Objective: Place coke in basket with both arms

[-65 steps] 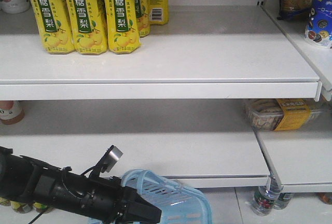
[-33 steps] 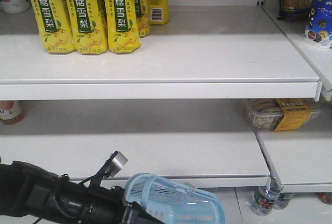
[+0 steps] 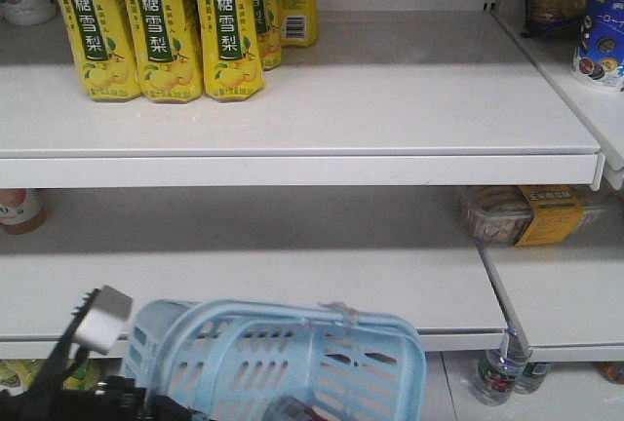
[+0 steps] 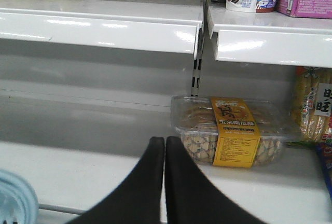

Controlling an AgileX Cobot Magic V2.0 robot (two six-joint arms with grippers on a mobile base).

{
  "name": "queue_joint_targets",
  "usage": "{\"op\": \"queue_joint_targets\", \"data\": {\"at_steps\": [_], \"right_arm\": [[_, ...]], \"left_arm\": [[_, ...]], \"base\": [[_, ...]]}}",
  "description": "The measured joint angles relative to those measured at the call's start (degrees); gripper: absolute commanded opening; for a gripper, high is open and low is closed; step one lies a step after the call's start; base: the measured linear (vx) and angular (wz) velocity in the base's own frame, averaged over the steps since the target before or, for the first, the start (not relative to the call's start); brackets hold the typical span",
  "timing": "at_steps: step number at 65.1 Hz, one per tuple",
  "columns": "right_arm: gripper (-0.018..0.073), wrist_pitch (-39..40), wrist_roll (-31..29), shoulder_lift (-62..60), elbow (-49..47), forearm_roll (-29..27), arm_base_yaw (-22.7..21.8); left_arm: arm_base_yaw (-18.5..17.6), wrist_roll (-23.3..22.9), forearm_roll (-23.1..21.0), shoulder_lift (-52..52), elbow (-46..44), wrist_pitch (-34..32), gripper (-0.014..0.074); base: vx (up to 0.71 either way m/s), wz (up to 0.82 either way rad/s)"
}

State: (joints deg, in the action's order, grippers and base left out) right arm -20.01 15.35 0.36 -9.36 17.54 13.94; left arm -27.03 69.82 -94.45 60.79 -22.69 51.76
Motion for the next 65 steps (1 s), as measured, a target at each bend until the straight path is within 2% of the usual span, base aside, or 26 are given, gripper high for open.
{"op": "queue_joint_targets", "data": {"at_steps": [10,22,33,43,50,65], "right_arm": [[-0.0009,0.0,0.0,0.0,0.0,0.0,0.0],[-0.001,0.0,0.0,0.0,0.0,0.0,0.0],[-0.001,0.0,0.0,0.0,0.0,0.0,0.0],[-0.001,-0.13,0.0,0.0,0.0,0.0,0.0],[-0.001,-0.13,0.0,0.0,0.0,0.0,0.0],[-0.001,-0.18,0.0,0.0,0.0,0.0,0.0]], "left_arm": [[0.0,0.0,0.5,-10.19,1.8,-7.48,-0.0006],[0.0,-0.7,5.46,-19.99,3.14,-13.63,-0.0006],[0.0,-4.24,9.89,-26.04,4.43,-18.5,-0.0006],[-0.18,-14.96,16.31,-29.66,5.85,-24.78,-0.0006],[-0.28,-24.54,24.54,-31.82,6.8,-28.76,-0.0006],[-0.28,-44.64,46.42,-35.99,7.55,-32.88,-0.0006]], "base": [[0.0,0.0],[0.0,0.0],[0.0,0.0],[0.0,0.0],[0.0,0.0],[0.0,0.0]]}}
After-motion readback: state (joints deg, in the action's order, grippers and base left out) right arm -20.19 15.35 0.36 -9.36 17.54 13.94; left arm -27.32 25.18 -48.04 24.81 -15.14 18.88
